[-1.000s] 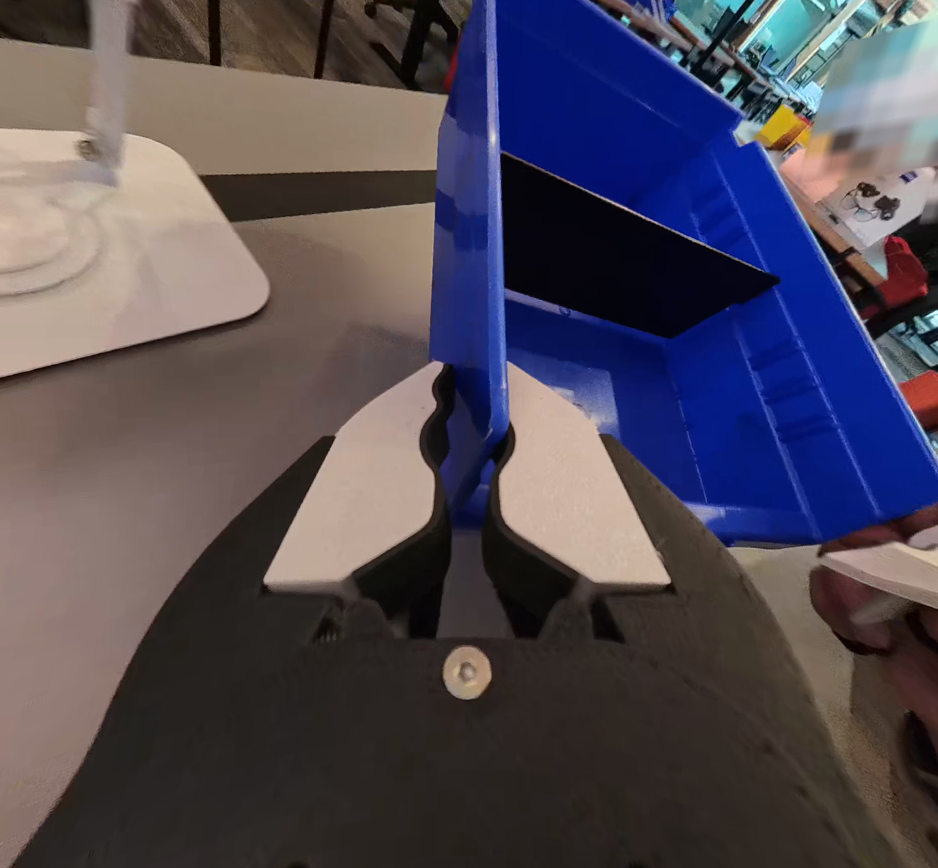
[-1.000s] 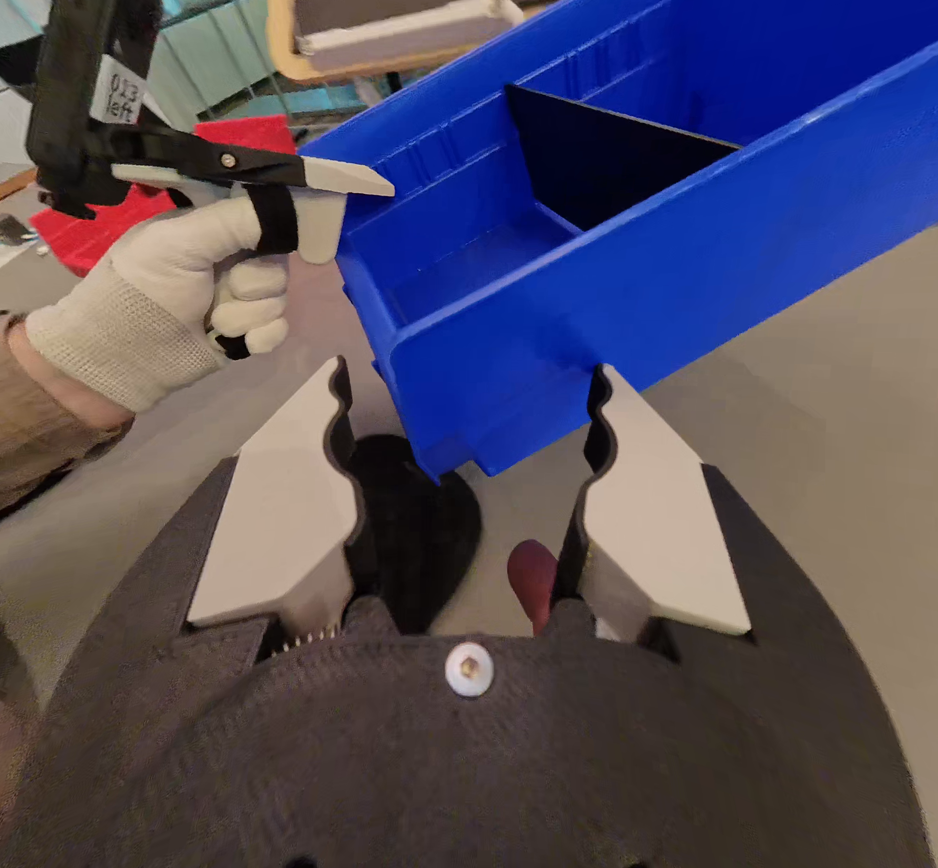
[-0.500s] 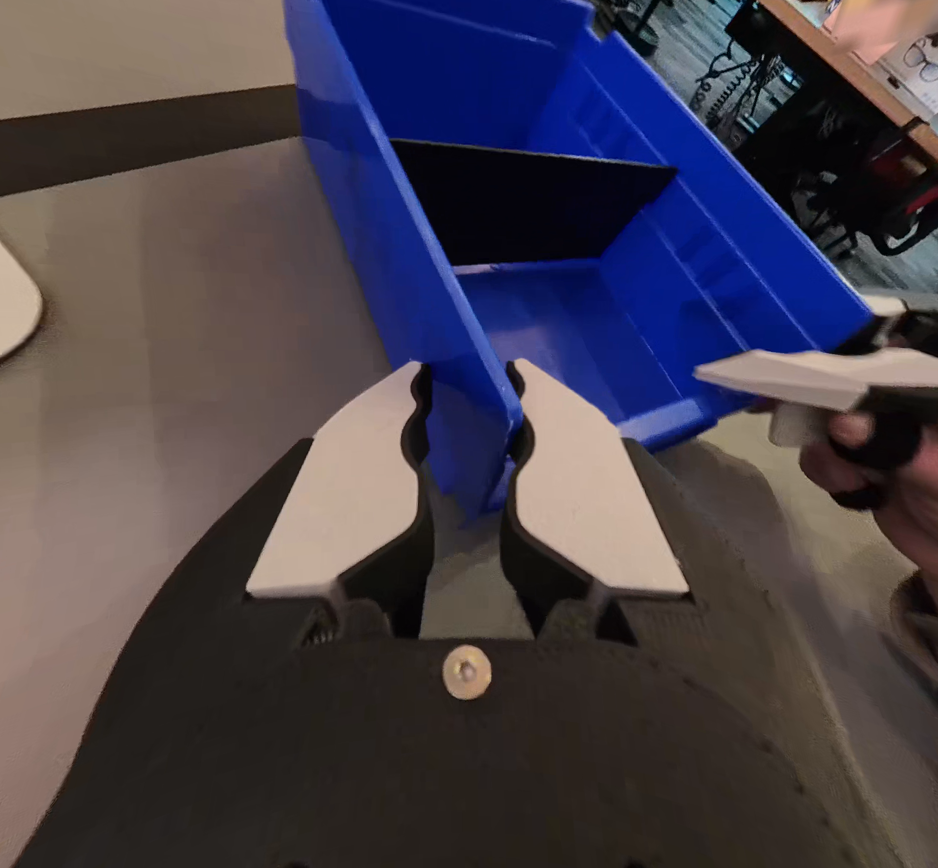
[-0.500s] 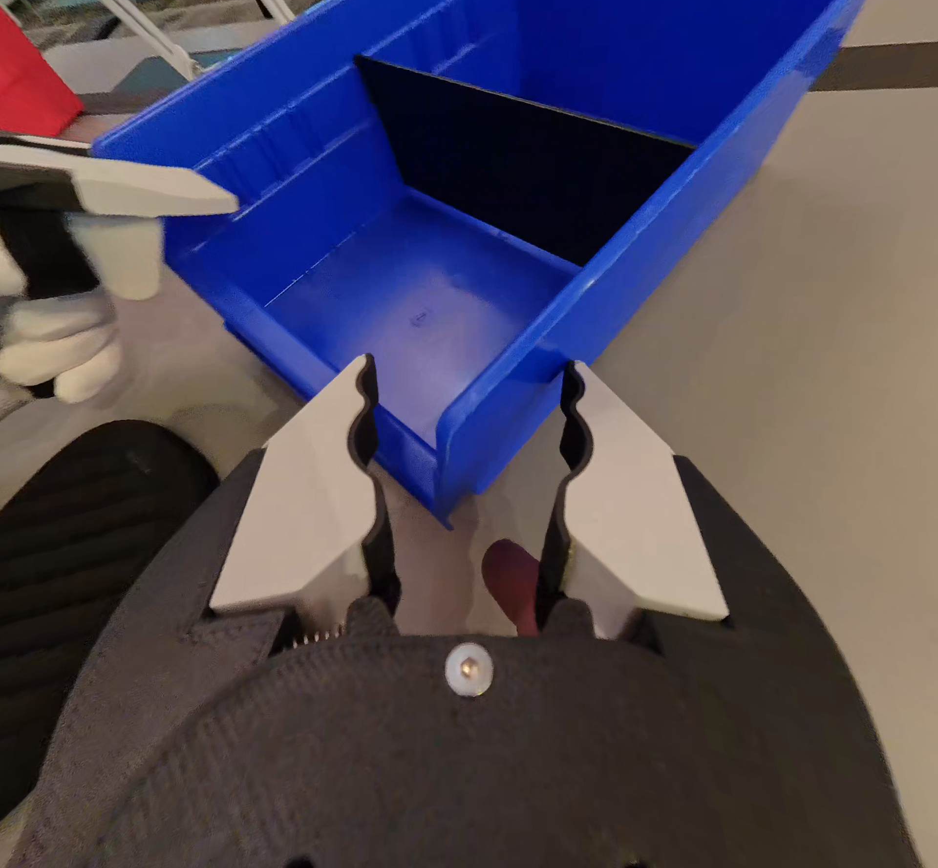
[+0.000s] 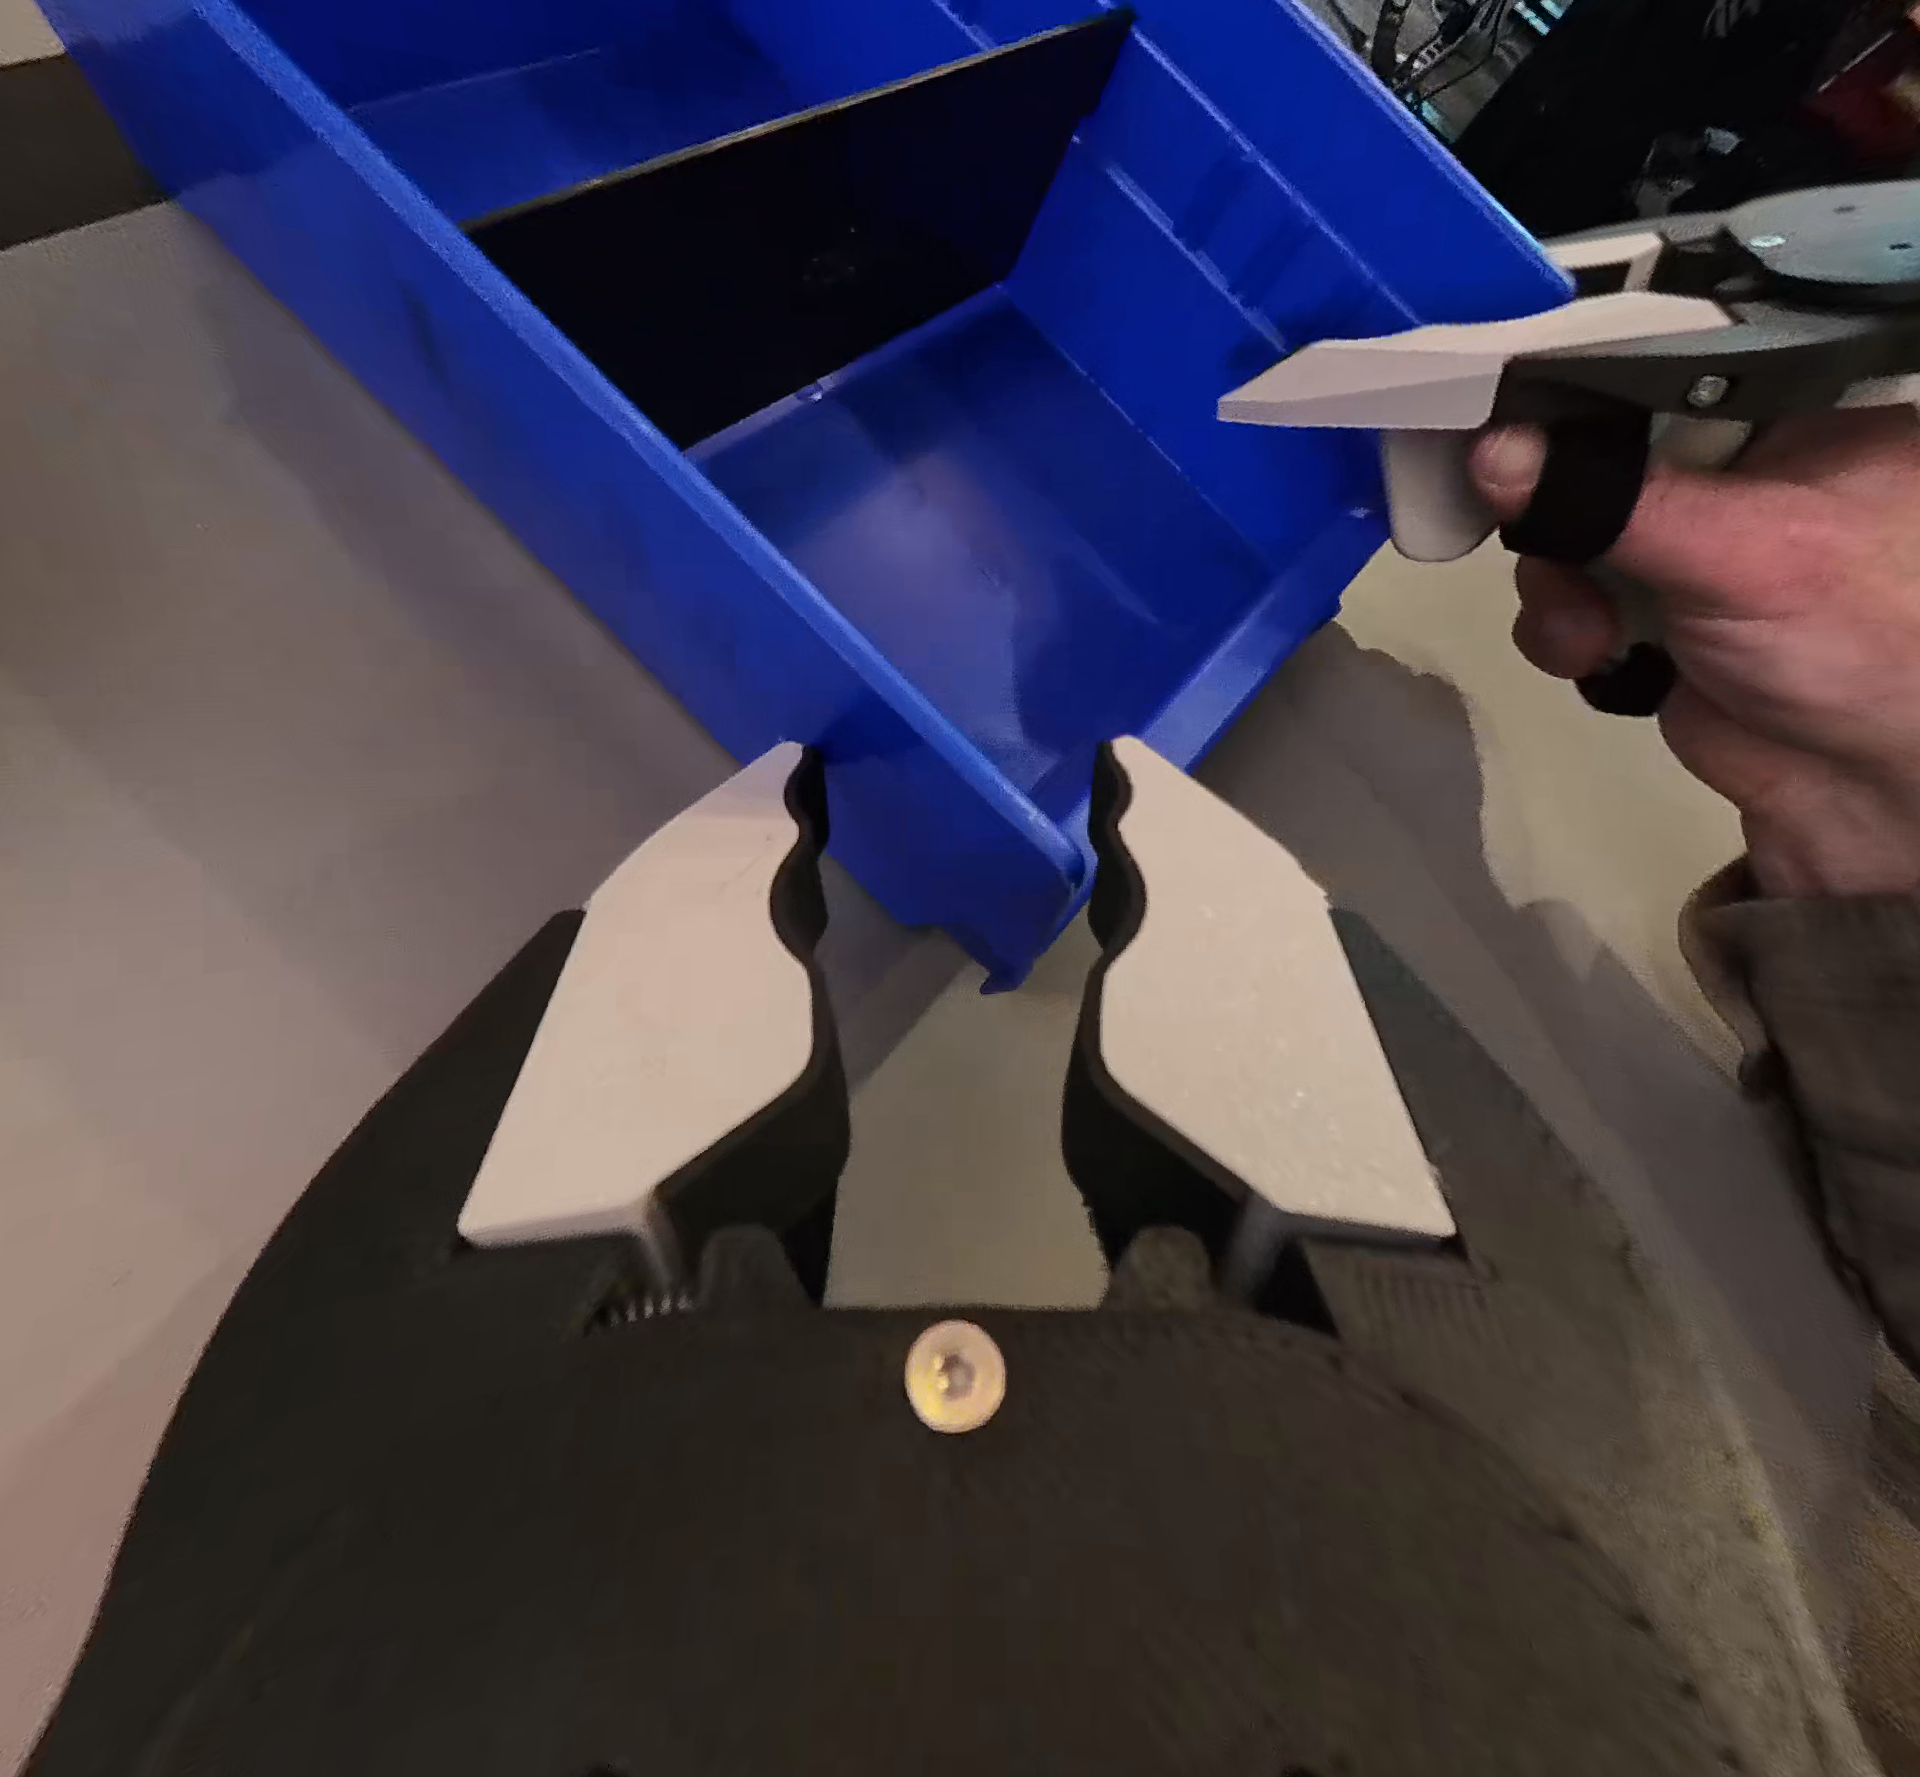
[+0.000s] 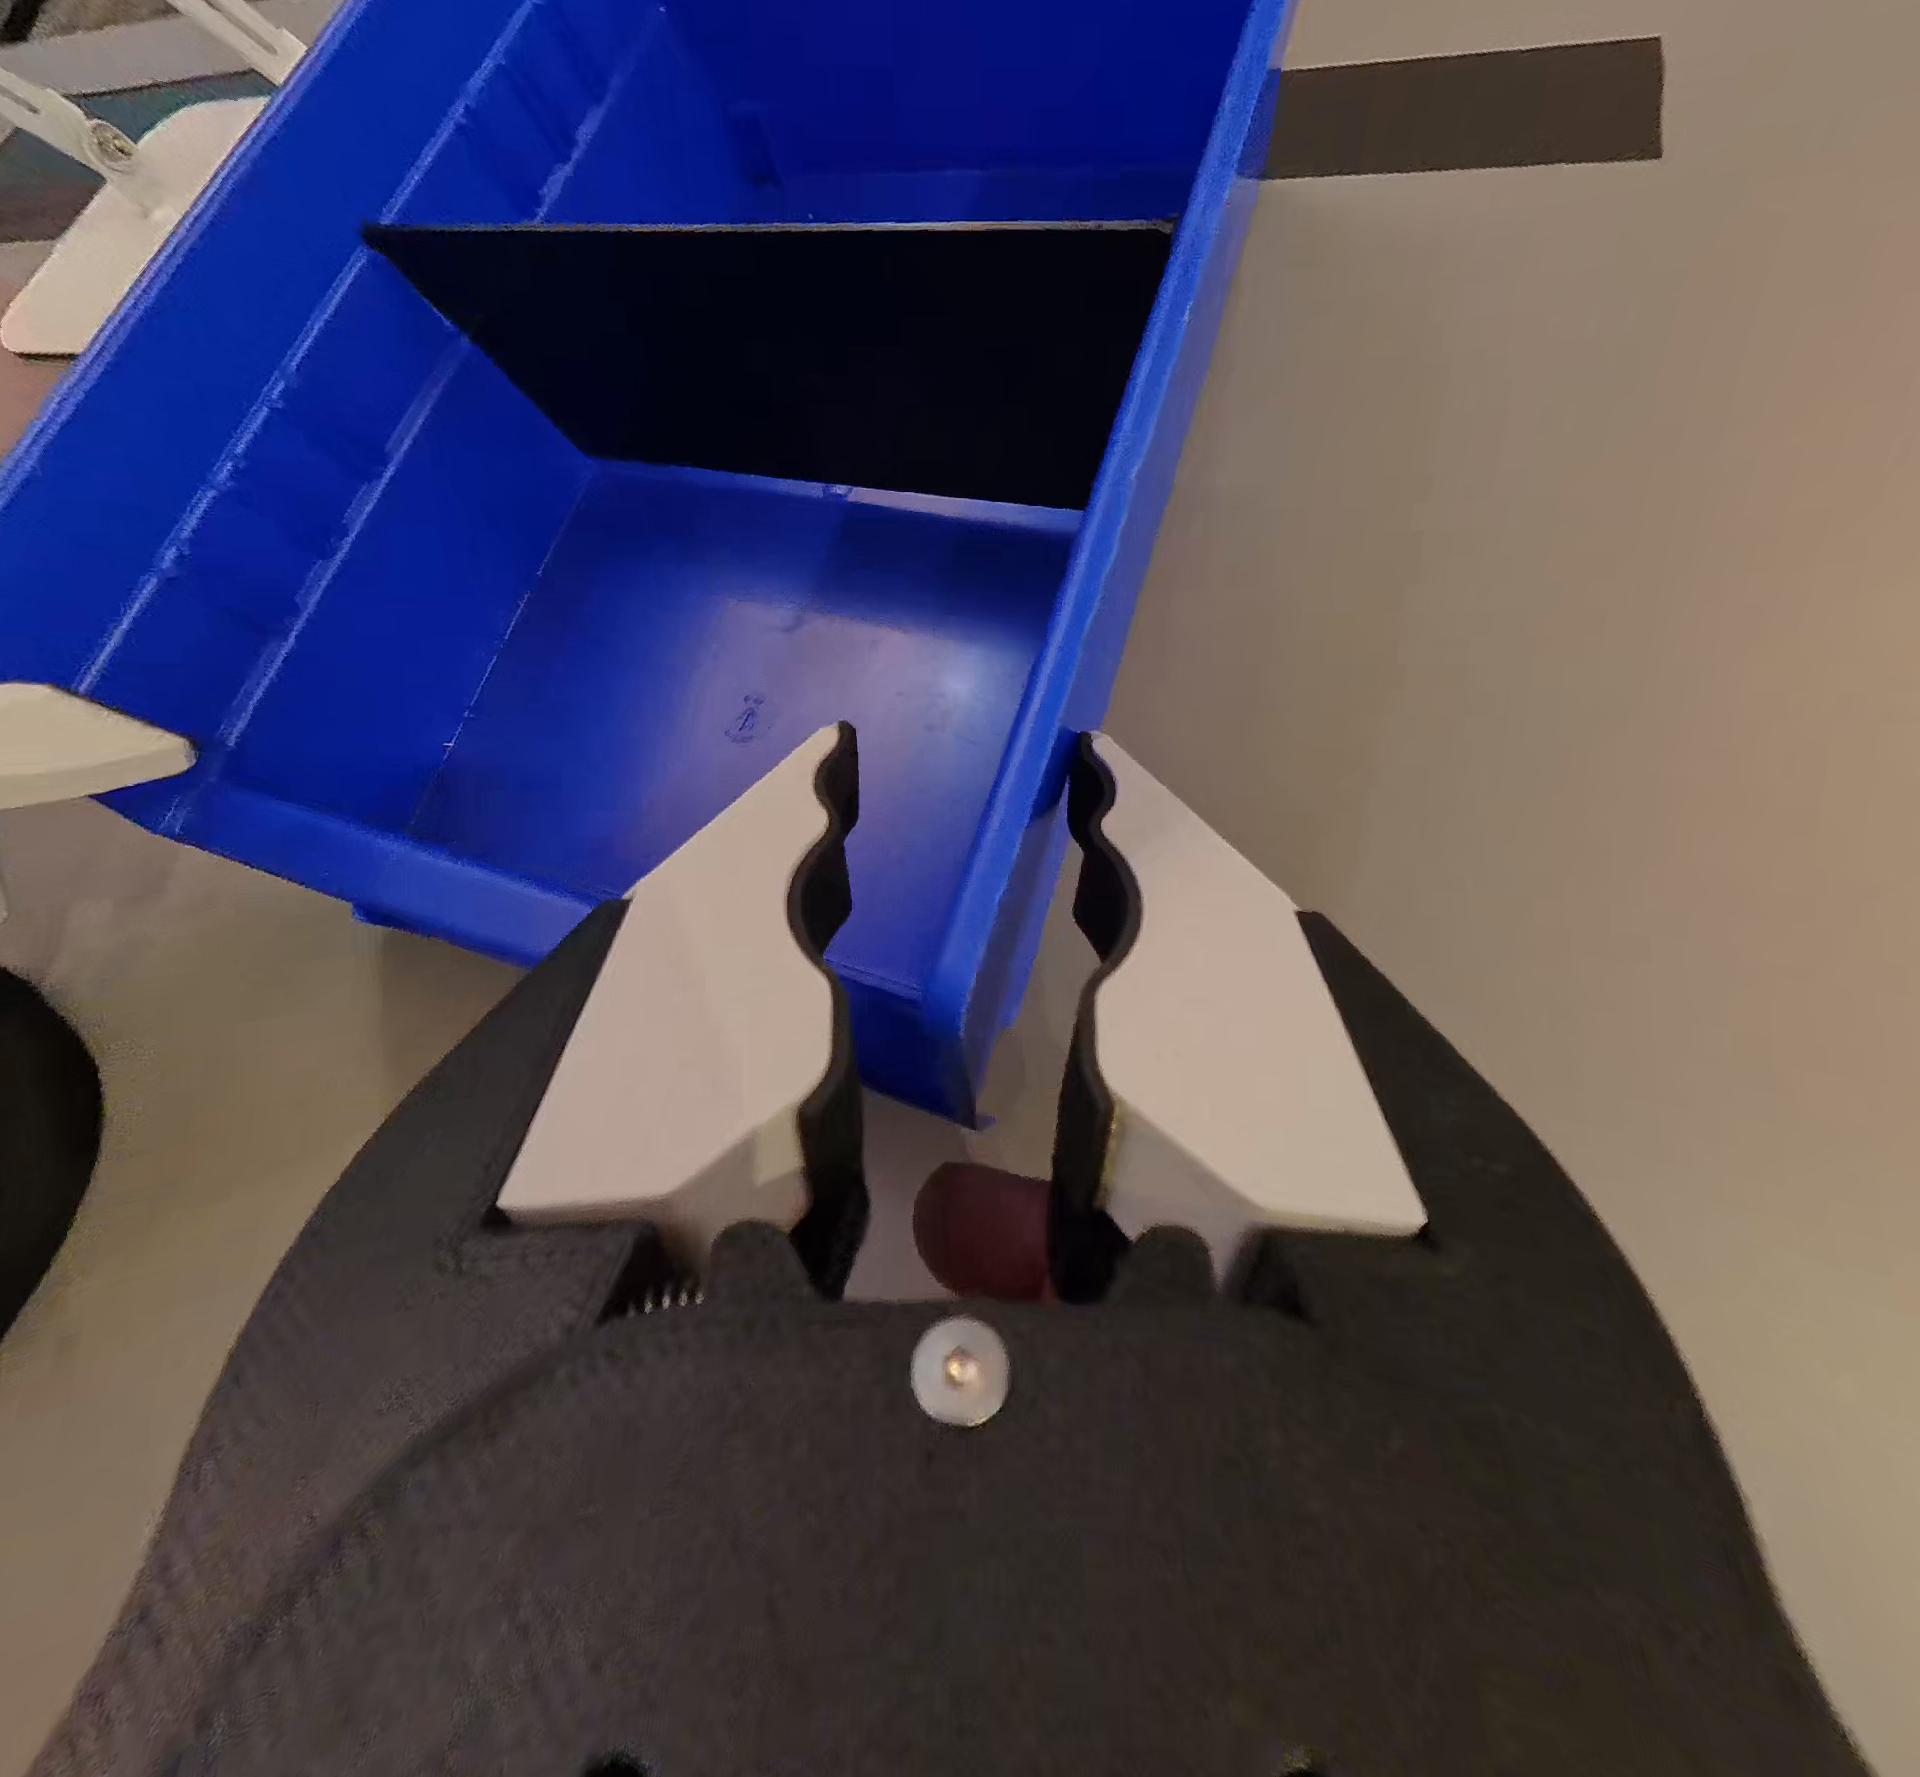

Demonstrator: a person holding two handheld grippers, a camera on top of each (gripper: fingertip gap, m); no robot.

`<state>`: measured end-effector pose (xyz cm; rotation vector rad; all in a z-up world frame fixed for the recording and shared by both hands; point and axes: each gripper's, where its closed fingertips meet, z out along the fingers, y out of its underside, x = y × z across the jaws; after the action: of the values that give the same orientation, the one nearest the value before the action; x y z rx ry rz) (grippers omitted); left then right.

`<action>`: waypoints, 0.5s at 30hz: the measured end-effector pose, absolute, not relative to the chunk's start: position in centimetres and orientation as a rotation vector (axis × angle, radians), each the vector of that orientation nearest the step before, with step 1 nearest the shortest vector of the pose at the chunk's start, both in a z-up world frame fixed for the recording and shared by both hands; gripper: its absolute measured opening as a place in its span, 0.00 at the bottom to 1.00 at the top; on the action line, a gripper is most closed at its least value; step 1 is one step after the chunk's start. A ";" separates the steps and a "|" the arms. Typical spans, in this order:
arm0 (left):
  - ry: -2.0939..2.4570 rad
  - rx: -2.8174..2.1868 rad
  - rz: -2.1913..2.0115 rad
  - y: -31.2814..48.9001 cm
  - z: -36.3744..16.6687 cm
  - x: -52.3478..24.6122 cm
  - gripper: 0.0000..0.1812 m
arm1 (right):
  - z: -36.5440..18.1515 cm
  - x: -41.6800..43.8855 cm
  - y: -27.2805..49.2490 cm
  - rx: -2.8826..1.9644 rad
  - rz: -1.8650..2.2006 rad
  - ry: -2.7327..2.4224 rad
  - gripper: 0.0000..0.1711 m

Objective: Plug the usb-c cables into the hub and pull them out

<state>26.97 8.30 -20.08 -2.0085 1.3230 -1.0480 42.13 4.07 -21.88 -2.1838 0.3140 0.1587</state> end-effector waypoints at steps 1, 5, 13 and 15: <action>1.321 -2.007 -1.059 8.1 -20.1 27.5 0.28 | -21.9 42.8 4.2 -2.193 0.152 0.303 0.22; 1.328 -2.003 -1.044 7.6 -20.5 29.4 0.28 | -22.0 45.2 5.0 -2.239 0.118 0.269 0.22; 1.331 -2.046 -1.042 7.8 -21.6 32.1 0.29 | -22.0 48.3 7.5 -2.250 0.142 0.266 0.21; 1.331 -2.049 -1.042 8.1 -21.7 32.4 0.30 | -22.0 48.6 7.8 -2.254 0.137 0.263 0.22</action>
<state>32.41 8.08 -21.66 -2.0486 1.3307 -1.0424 48.60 7.80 -22.00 -2.2545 0.2633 0.1368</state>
